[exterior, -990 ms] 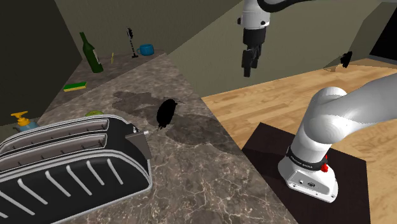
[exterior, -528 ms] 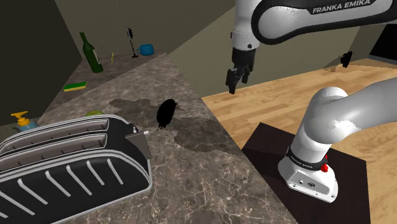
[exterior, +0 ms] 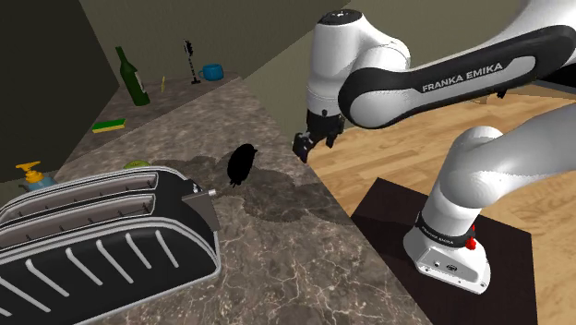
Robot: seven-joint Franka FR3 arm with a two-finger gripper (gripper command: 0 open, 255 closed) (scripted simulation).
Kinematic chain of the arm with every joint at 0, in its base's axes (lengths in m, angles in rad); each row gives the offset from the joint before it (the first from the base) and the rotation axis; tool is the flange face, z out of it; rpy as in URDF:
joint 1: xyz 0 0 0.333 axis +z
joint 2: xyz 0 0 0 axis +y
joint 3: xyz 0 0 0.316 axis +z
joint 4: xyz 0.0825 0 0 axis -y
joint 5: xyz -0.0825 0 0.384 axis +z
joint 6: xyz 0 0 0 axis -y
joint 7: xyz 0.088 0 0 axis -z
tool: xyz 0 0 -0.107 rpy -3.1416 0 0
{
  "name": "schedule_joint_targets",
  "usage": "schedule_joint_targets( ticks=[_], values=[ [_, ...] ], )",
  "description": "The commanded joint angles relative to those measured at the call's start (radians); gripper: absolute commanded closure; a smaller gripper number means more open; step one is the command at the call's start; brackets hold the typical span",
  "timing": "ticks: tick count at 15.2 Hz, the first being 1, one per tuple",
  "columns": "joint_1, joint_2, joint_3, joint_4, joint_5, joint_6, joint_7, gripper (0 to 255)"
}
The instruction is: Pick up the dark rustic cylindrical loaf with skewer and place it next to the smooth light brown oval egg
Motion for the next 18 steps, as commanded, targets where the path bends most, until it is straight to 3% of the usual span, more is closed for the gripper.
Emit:
schedule_joint_targets(
  ticks=[1, 5, 9, 12, 14, 16, 18],
  values=[
    [-0.033, 0.05, 0.087, 0.01, -0.003, 0.074, 0.112, 0],
    [-0.161, 0.18, 0.289, 0.067, -0.061, 0.205, 0.348, 0],
    [-0.387, 0.311, 0.548, 0.166, -0.195, 0.29, 0.618, 0],
    [-0.65, 0.396, 0.816, 0.266, -0.335, 0.311, 0.836, 0],
    [-0.886, 0.416, 1.049, 0.344, -0.406, 0.309, 0.957, 0],
    [-1.106, 0.363, 1.259, 0.424, -0.397, 0.31, 1.018, 0],
    [-1.251, 0.264, 1.385, 0.508, -0.334, 0.309, 1.037, 0]
  ],
)
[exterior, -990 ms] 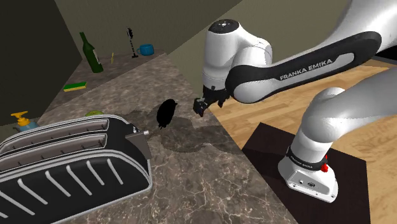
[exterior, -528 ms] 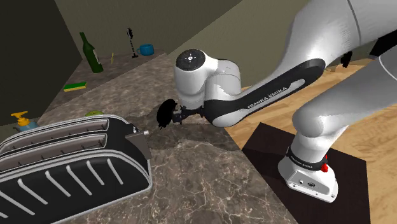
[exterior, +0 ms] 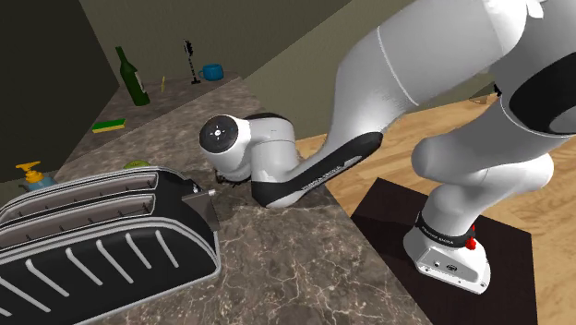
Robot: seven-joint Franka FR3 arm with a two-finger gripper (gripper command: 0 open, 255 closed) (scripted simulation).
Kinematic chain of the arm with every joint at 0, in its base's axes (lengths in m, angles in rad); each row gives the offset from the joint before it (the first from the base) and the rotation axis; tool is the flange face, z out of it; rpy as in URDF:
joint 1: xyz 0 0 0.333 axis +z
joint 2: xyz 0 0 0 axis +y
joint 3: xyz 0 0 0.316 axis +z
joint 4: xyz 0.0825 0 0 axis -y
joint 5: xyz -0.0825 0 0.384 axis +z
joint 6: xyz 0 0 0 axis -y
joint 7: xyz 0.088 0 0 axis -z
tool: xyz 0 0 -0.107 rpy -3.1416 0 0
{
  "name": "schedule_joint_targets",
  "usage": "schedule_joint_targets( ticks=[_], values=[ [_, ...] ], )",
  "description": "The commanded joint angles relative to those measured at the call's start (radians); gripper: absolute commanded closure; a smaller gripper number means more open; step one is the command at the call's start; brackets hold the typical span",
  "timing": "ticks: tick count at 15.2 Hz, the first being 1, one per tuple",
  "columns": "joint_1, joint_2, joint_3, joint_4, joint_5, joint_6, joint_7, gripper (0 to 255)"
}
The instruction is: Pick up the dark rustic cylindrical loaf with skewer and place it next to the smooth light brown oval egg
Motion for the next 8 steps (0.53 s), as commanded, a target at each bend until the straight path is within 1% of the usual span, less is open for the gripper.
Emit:
schedule_joint_targets(
  ticks=[1, 3, 4, 8],
  values=[
    [-0.143, -0.092, 0.121, 0.094, 0.052, -0.011, 0.029, 0],
    [-0.241, -0.185, 0.19, 0.19, 0.097, -0.031, 0.058, 0],
    [-0.242, -0.187, 0.19, 0.191, 0.099, -0.031, 0.058, 0],
    [-0.291, -0.212, 0.221, 0.186, 0.11, 0.014, 0.05, 0]
  ],
)
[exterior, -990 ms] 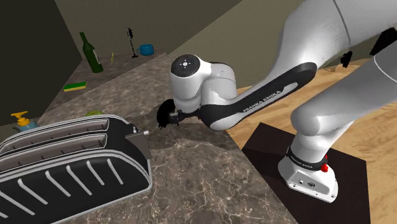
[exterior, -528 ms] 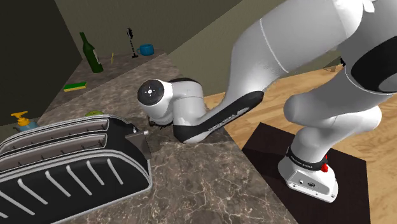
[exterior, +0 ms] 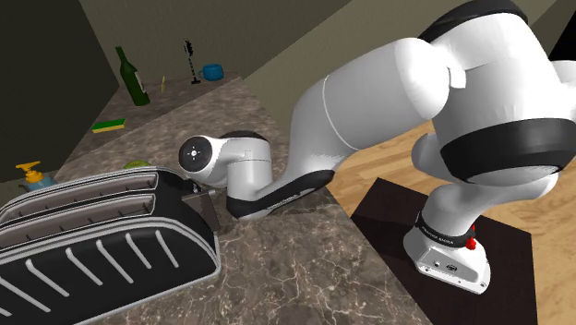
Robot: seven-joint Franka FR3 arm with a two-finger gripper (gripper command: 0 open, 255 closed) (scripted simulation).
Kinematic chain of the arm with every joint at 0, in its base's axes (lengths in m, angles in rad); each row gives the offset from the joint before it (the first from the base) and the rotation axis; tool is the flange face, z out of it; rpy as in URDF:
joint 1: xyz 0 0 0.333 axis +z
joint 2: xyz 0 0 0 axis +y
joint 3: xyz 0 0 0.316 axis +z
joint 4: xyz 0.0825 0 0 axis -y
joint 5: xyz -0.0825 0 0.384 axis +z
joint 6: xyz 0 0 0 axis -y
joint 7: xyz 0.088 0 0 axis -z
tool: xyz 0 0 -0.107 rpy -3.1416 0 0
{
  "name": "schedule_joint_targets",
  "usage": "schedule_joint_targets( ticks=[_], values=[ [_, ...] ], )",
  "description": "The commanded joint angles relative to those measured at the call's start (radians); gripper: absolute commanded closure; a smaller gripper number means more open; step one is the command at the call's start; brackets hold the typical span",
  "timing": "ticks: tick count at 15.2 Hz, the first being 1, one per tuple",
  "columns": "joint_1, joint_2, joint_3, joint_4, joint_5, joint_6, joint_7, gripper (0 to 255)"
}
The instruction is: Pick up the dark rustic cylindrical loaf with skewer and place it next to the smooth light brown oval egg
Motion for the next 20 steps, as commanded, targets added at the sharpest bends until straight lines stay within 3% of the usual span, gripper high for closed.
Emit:
schedule_joint_targets(
  ticks=[1, 3, 11, 12, 20],
  values=[
    [-0.027, -0.014, 0.017, 0.005, 0.007, 0.017, -0.004, 0],
    [-0.059, -0.031, 0.037, 0.004, 0.015, 0.044, -0.01, 0],
    [-0.059, -0.031, 0.037, 0.004, 0.015, 0.044, -0.01, 0],
    [-0.059, -0.031, 0.037, 0.004, 0.015, 0.044, -0.01, 255],
    [-0.053, -0.028, 0.033, 0.0, 0.013, 0.044, -0.008, 255]
  ],
)
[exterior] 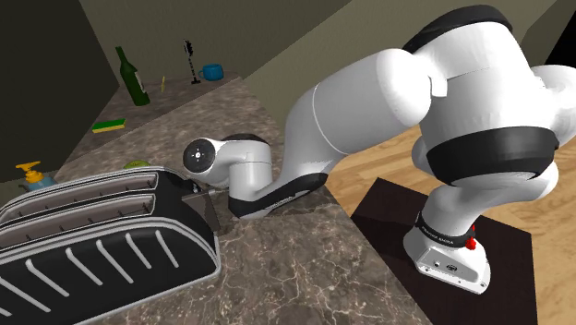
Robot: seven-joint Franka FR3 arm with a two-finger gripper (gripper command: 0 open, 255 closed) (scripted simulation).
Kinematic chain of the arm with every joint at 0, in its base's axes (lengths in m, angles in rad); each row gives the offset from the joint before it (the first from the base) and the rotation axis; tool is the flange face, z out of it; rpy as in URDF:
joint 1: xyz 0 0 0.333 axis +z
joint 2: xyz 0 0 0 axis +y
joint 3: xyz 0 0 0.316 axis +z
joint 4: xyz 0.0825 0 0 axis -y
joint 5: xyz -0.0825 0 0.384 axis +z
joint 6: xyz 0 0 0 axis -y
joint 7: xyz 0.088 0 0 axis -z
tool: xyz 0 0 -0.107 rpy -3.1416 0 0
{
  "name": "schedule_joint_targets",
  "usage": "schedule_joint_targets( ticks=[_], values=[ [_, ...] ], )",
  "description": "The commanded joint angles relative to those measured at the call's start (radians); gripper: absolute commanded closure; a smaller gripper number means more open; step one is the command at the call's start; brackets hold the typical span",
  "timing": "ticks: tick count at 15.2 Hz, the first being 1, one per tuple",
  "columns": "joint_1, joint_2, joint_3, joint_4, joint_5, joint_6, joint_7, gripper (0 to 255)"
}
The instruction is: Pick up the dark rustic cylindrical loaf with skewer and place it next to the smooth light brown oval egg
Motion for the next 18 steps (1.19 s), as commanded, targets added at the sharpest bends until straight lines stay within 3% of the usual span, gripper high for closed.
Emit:
schedule_joint_targets(
  ticks=[1, 18],
  values=[
    [-0.006, -0.004, 0.007, 0.002, 0.003, 0.0, -0.002, 255],
    [0.113, 0.124, -0.142, 0.049, -0.065, -0.158, -0.054, 255]
  ],
)
